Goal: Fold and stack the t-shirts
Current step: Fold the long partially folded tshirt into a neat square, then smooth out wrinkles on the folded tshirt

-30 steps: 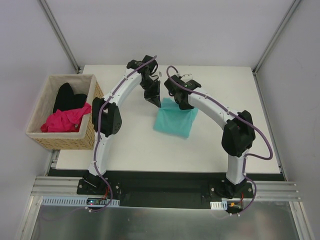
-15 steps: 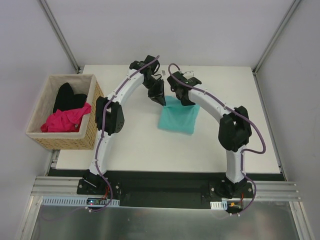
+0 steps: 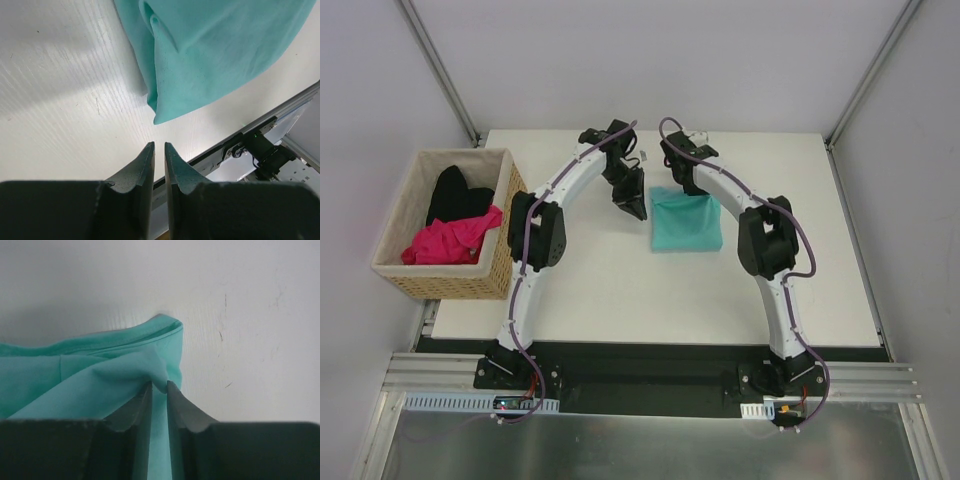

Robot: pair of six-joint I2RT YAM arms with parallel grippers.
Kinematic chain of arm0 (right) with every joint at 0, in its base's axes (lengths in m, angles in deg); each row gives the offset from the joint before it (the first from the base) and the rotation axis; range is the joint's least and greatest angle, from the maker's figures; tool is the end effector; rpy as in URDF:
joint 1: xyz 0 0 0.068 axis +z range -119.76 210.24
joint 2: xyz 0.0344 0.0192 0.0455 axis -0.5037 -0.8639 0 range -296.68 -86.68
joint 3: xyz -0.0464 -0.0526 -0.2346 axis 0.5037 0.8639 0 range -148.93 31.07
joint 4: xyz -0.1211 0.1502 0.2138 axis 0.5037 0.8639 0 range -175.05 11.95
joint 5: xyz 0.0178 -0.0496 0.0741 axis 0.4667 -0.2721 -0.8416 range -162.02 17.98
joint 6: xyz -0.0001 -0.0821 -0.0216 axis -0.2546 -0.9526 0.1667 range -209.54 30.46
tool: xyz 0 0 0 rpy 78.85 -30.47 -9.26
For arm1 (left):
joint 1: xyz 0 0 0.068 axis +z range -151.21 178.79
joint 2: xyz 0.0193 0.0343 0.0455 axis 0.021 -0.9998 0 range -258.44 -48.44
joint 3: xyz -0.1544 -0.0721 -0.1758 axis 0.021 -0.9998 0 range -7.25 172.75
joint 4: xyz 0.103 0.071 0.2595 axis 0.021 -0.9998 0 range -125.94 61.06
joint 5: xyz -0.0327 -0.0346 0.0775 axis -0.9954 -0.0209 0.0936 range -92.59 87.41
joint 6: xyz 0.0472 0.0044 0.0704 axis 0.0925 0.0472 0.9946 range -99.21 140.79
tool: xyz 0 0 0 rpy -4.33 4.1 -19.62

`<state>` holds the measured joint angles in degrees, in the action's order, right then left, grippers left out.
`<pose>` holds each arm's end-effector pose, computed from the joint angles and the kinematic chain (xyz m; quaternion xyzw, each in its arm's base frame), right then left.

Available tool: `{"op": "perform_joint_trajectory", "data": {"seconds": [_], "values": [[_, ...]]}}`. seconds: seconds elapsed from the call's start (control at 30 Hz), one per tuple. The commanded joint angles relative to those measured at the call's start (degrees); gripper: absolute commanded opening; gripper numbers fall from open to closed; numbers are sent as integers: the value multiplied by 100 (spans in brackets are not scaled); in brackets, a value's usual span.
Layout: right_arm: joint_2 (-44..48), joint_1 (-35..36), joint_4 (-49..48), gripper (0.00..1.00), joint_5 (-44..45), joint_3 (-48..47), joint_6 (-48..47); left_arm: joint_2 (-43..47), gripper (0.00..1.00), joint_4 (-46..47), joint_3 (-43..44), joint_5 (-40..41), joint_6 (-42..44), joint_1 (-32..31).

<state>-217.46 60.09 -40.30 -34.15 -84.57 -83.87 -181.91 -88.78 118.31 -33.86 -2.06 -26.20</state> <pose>0.4735 0.2188 0.1631 -0.1089 0.9108 -0.2235 0.3295 0.4484 -0.2518 0.1783 0.0697 0.9438 -0.3171 0.0626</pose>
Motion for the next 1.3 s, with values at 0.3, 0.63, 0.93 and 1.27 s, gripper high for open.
{"op": "perform_joint_trajectory", "data": {"seconds": [0.3,0.63,0.93,1.27], "values": [[667,-93,-503,52,652,23,-849,603,12,24,-93,-64,132,82],[1582,65,-230,0,-42,962,-93,787,12,226,-435,33,105,82],[906,-22,-248,1,-411,701,-101,849,11,244,-427,59,18,82],[203,-602,-300,0,-1132,182,48,1121,11,227,-506,217,-149,100]]}}
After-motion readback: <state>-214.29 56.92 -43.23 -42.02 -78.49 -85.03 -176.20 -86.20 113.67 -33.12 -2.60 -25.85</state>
